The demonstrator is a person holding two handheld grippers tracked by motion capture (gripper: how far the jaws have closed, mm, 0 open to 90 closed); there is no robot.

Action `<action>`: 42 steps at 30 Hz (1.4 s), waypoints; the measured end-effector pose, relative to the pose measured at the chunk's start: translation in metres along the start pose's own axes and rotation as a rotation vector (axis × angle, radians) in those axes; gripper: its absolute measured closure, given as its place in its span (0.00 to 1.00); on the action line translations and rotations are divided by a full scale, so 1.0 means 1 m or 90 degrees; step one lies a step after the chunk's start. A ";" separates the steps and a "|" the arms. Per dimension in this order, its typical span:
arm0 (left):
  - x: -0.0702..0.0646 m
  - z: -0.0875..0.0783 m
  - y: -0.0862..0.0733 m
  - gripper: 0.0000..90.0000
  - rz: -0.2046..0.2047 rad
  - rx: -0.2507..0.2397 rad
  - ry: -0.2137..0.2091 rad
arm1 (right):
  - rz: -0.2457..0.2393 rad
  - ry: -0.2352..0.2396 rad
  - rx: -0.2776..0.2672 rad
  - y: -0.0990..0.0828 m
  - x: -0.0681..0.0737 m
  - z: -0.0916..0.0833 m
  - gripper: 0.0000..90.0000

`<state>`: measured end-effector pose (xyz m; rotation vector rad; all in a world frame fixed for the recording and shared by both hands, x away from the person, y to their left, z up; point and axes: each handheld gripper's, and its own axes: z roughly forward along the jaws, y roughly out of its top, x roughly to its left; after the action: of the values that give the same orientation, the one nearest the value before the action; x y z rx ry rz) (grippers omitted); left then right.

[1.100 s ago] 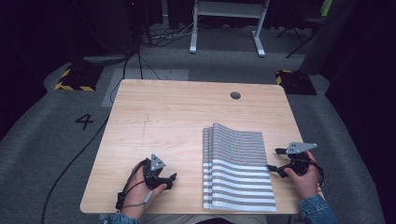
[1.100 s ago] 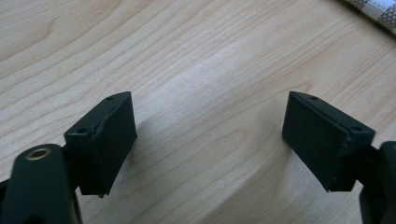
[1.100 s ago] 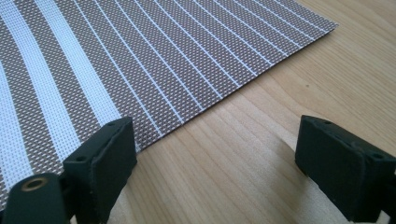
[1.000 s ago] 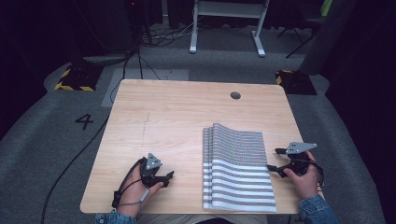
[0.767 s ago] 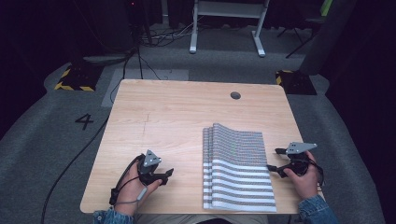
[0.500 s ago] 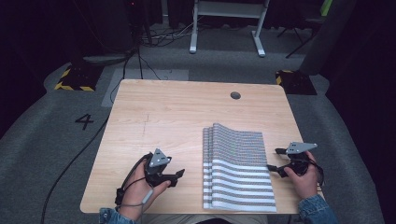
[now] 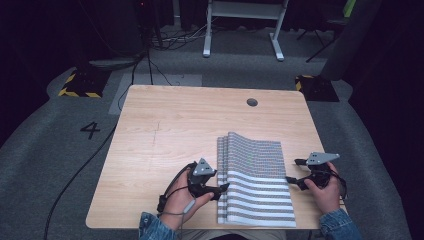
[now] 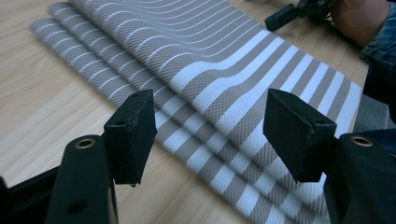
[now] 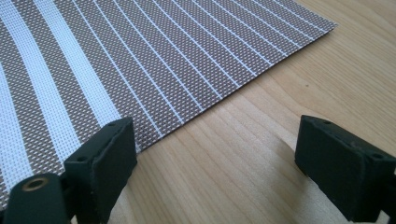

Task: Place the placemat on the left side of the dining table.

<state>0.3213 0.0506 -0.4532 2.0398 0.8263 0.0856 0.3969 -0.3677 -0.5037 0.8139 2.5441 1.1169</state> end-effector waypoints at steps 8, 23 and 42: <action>0.009 0.036 0.000 0.38 -0.038 0.029 -0.020 | 0.000 0.000 0.000 0.000 0.000 0.000 0.14; -0.002 0.065 -0.008 0.39 -0.044 0.049 -0.034 | 0.000 0.000 -0.001 0.000 0.000 0.000 0.14; -0.032 -0.004 0.035 0.98 0.095 -0.024 0.039 | -0.002 -0.001 -0.001 0.000 0.000 0.000 0.14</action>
<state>0.3137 0.0216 -0.4160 2.0690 0.7044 0.2471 0.3970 -0.3675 -0.5041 0.8093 2.5413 1.1170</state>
